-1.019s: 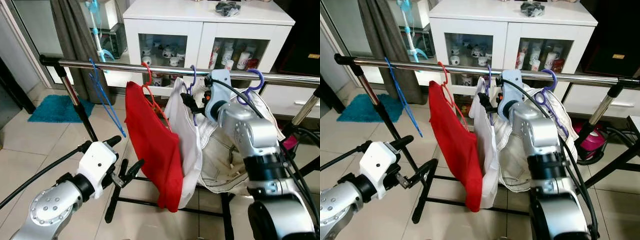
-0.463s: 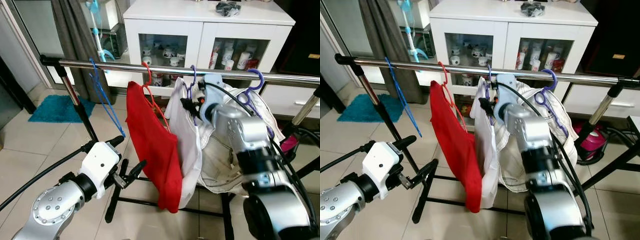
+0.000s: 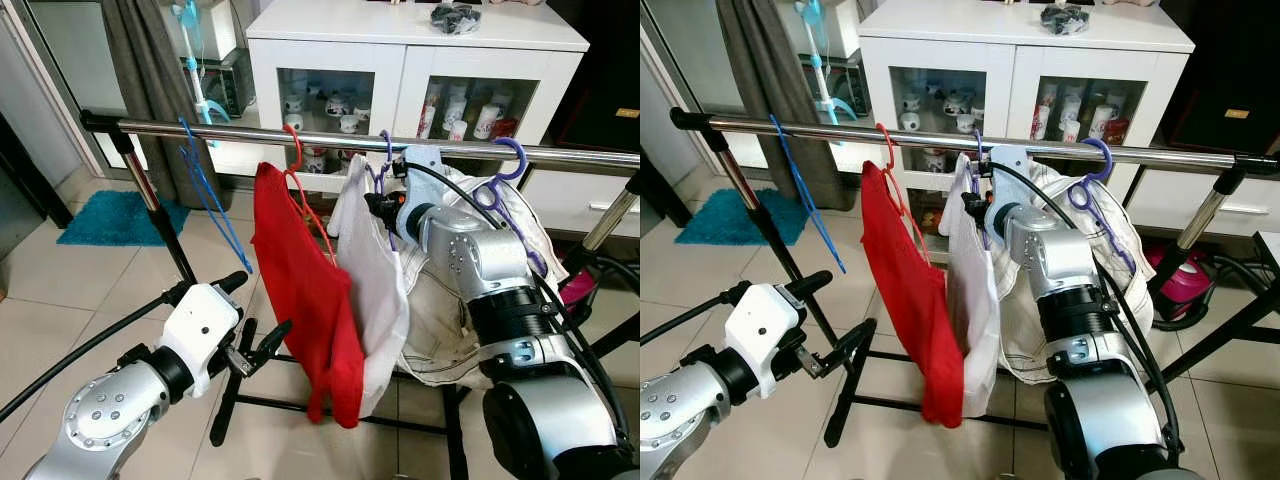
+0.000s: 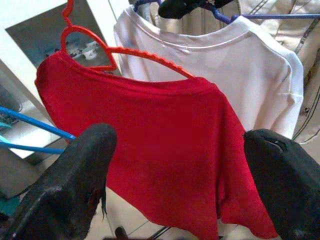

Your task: Hang hanger

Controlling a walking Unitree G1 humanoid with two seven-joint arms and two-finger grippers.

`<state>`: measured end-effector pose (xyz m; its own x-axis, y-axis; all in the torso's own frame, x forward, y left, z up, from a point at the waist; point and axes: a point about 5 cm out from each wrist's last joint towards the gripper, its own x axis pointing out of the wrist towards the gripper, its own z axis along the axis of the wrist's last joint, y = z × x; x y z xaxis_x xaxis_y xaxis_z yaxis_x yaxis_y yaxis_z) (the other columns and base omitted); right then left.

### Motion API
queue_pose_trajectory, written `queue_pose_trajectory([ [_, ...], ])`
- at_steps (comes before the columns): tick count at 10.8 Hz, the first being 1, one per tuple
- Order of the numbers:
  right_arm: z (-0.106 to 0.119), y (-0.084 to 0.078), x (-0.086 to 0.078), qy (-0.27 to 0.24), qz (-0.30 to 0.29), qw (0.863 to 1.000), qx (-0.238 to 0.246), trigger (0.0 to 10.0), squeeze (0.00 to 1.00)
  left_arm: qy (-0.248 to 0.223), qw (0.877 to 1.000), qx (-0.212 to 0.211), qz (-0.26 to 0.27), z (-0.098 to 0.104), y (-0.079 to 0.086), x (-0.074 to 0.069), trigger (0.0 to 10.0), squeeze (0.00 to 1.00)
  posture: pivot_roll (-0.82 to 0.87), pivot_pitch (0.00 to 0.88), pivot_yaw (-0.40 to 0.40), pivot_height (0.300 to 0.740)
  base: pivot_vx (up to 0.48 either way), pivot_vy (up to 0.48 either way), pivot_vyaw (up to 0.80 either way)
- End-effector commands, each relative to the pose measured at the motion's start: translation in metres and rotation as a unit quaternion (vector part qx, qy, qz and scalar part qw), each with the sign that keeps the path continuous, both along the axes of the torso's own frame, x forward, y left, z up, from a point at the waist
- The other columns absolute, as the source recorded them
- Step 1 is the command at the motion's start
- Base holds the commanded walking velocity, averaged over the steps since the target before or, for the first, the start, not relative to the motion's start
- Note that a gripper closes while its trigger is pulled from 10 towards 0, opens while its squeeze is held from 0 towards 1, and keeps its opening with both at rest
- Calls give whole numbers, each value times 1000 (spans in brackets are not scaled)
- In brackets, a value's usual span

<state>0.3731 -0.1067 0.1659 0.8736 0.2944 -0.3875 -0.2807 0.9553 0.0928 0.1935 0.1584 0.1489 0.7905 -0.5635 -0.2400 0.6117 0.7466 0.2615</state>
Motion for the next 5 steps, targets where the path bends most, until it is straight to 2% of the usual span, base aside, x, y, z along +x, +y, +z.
queue_pose_trajectory([
  [1, 9, 3, 4, -18, 4, 1000, -9, 0, 0, -5, 1000, 6, -4, 1, -1, 2, 10000, 510, -19, 0, 32, 740, 0, 0, 0],
  [5, 9, 5, 5, -26, 11, 999, -22, 0, 0, -7, 1000, 9, -3, 1, 0, 3, 10000, 510, -19, 0, 31, 740, 0, 0, 0],
])
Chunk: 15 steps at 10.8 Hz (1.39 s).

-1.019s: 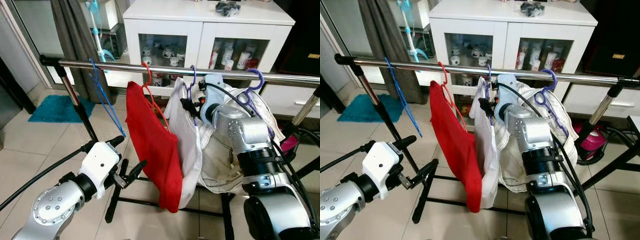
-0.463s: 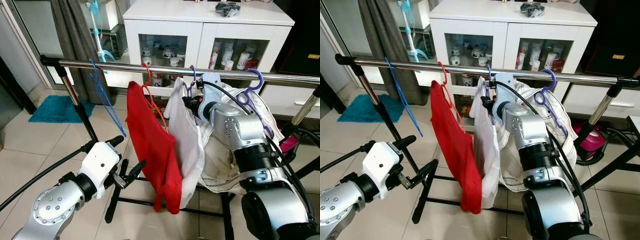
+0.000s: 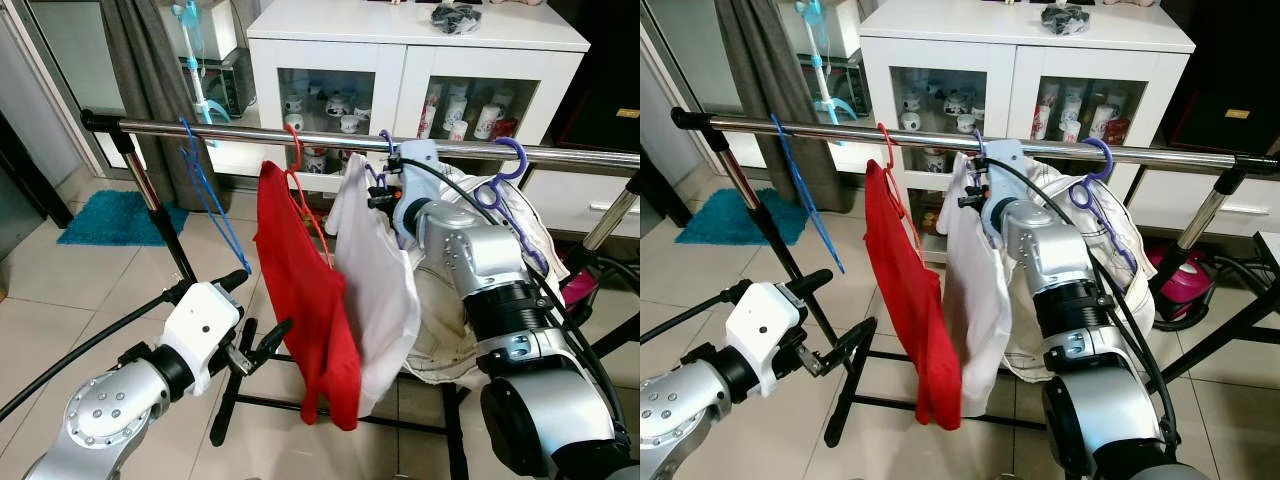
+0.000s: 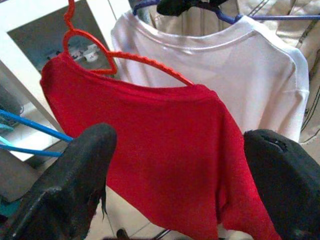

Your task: Hang hanger

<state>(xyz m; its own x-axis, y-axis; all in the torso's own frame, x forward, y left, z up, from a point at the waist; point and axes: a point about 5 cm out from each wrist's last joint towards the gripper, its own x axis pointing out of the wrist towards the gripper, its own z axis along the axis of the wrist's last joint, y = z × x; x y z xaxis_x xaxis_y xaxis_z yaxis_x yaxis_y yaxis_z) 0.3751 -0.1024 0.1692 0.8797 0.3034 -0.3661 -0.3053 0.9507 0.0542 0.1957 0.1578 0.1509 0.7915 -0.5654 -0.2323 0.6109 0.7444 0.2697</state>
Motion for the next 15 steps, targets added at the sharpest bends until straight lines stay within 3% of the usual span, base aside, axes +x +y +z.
queue_pose_trajectory([
  [1, 5, 3, 3, -9, 9, 1000, -2, 0, 0, -2, 1000, 9, -2, -1, 0, 2, 10000, 514, -21, 0, 29, 740, 0, 0, 0],
  [4, 6, 3, 2, -13, 8, 1000, 5, 0, 0, -6, 1000, 5, 4, -1, 0, 2, 10000, 514, -19, 0, 24, 740, 0, 0, 0],
  [6, 9, 3, -1, -38, 14, 999, 4, 0, 0, -2, 999, -34, 32, 3, 0, 2, 10000, 510, -16, 0, 20, 740, 0, 0, 0],
  [8, 17, 0, -5, -60, 20, 997, 33, 0, 0, 0, 997, -57, 50, 3, -2, 3, 10000, 514, -10, 0, 21, 740, 0, 0, 0],
  [10, 34, 0, -10, -123, 22, 991, 49, 0, 0, -28, 989, -77, 120, 8, 3, 10, 10000, 514, -5, 0, 13, 740, 0, 0, 0],
  [11, 41, 2, -20, -155, 46, 985, 55, 0, 0, -55, 984, -82, 147, 13, 3, 13, 10000, 510, -1, 0, -2, 740, 0, 0, 0],
  [12, 40, 2, -30, -167, 70, 982, 60, 0, 0, -42, 984, -75, 156, 8, 2, 10, 10000, 510, 8, 13, -17, 740, 0, 0, 0],
  [13, 36, 0, -38, -166, 78, 981, 62, 0, 0, -19, 987, -61, 146, 3, -1, 5, 10000, 494, 10, 15, -19, 740, 0, 0, 0],
  [15, 18, -8, -59, -141, 76, 985, 68, 0, 0, -18, 984, -46, 169, 0, 0, 0, 10000, 494, 30, 50, -57, 740, 0, 0, 0],
])
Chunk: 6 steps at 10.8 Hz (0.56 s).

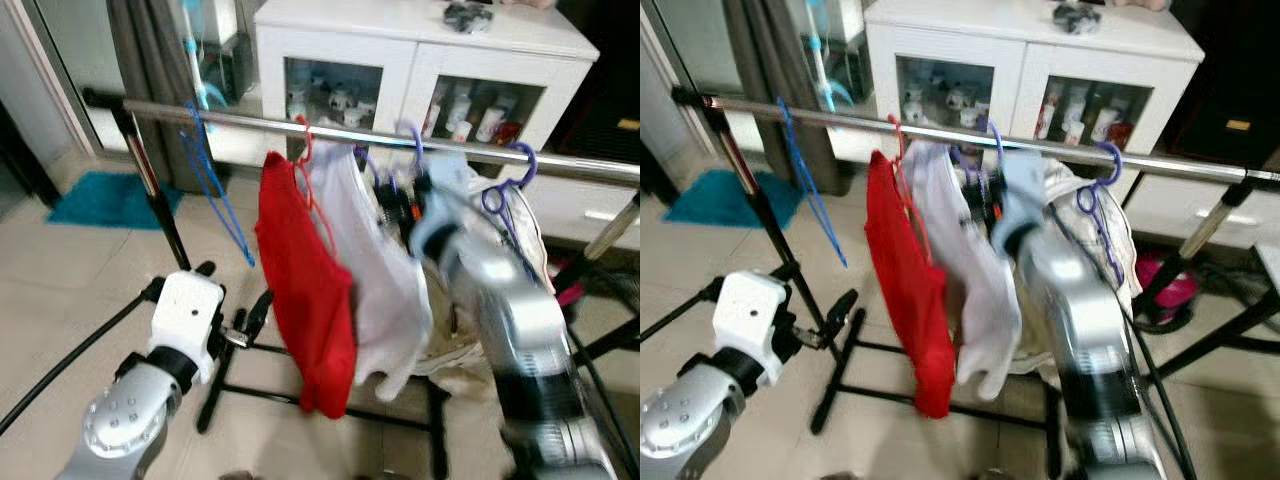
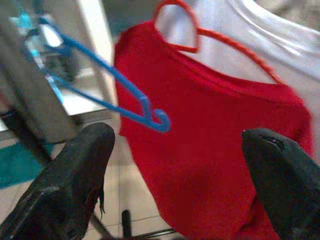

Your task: Hang hanger

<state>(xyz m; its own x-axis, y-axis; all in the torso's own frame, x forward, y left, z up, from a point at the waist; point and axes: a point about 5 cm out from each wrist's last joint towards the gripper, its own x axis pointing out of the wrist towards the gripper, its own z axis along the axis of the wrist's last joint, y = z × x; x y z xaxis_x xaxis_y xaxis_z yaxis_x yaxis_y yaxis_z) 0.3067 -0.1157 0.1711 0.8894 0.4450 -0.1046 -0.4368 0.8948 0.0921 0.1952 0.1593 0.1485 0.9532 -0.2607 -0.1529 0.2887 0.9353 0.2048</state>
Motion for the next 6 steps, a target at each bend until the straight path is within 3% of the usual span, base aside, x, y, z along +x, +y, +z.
queue_pose_trajectory([
  [1, -2, -3, -13, 5, -1, 1000, 6, 0, 0, -22, 999, -3, 37, 5, 5, -2, 10000, 506, 40, 57, -73, 740, 0, 0, 0],
  [3, -16, -12, -36, 35, -28, 999, 8, 0, 0, 0, 999, -12, 37, 1, 3, -6, 10000, 506, 27, 53, -56, 740, 0, 0, 0],
  [6, -23, -22, -43, 32, -59, 998, -19, 0, 0, -7, 1000, -14, 19, -1, -4, 8, 10000, 506, -8, 6, -10, 740, -169, 0, 0],
])
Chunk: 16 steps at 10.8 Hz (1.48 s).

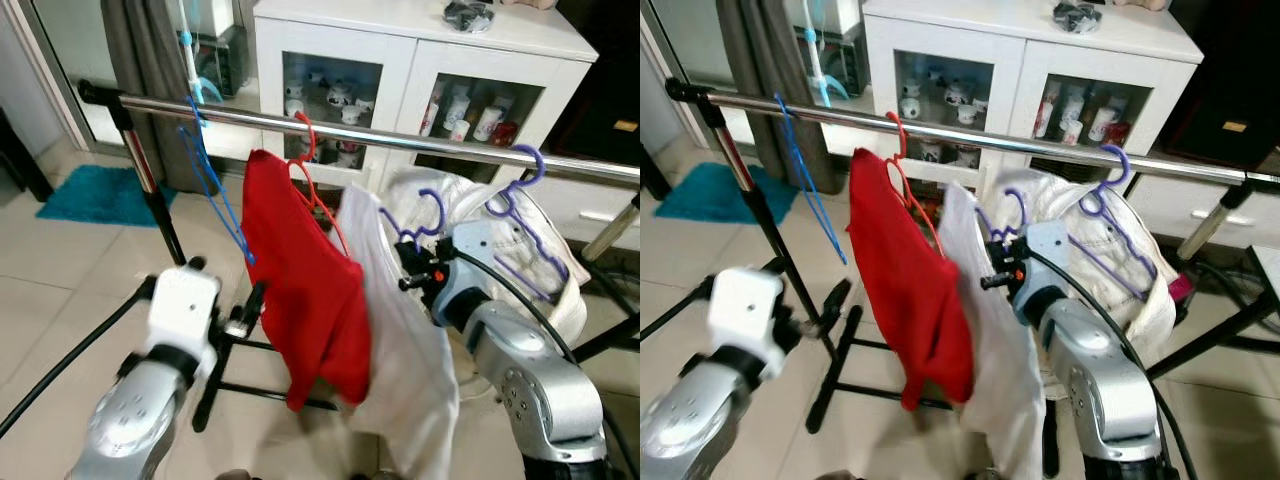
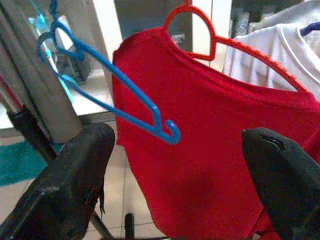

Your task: Hang hanger

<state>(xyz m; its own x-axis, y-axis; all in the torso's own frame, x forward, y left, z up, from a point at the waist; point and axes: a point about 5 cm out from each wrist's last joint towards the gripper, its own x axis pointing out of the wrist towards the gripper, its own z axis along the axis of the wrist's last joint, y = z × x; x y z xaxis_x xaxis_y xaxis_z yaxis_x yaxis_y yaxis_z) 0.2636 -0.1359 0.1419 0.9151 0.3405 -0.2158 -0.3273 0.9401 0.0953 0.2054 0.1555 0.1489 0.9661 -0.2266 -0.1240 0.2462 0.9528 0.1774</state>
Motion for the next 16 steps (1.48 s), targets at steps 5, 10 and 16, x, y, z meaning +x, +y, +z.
queue_pose_trajectory([
  [5, 8, -3, -3, -32, -17, 999, 3, 0, 0, -2, 1000, -8, -26, -3, -4, 16, 10000, 502, -67, 0, 43, 740, -263, 0, 0],
  [10, 15, -3, 6, -48, -1, 999, -8, 0, 0, -15, 999, -6, -31, -3, -7, 22, 10000, 482, -55, 0, 17, 740, -153, 0, 0],
  [16, 29, 17, 5, -71, 84, 994, -16, 0, 0, -30, 996, -22, -83, 4, -26, 47, 10000, 1000, -67, 0, 21, 740, 0, 0, 0],
])
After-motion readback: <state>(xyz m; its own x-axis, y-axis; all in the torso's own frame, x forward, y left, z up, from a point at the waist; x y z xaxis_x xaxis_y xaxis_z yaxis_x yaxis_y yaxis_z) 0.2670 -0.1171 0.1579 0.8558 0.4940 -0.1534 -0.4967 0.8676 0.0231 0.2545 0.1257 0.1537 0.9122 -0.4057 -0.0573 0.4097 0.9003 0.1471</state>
